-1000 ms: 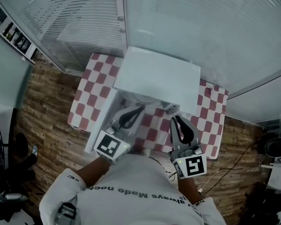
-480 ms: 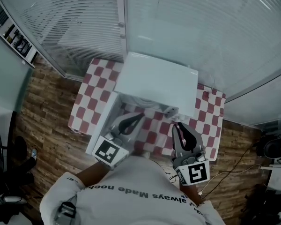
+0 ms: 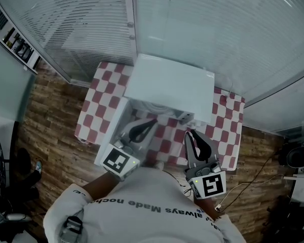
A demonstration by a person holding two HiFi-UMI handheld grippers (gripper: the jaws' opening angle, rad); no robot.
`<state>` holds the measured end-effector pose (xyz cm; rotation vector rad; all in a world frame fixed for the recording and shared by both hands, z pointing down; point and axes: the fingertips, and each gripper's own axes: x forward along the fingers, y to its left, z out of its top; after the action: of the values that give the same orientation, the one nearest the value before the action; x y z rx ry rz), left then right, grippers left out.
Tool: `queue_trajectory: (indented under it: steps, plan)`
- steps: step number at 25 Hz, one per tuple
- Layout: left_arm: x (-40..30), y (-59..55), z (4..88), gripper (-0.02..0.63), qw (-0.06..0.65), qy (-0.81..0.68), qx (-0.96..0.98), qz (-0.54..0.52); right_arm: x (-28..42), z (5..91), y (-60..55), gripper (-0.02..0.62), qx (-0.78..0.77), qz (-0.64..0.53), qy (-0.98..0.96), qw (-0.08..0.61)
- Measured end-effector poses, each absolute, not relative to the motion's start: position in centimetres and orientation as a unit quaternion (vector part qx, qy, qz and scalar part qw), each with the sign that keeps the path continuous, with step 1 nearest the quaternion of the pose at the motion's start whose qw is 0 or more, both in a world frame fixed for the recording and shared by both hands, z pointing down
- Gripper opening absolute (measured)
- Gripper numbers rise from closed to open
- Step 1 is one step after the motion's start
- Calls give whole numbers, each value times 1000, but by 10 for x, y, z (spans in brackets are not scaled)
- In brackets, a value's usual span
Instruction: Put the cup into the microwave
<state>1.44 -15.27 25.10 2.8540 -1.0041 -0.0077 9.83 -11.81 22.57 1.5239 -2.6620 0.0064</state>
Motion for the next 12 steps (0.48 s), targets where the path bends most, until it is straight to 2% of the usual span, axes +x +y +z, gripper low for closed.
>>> queue_trajectory:
  steps: [12]
  plan:
    - [10, -156, 257, 4, 65, -333, 941, -2, 95, 232, -121, 43, 492, 1, -869, 49]
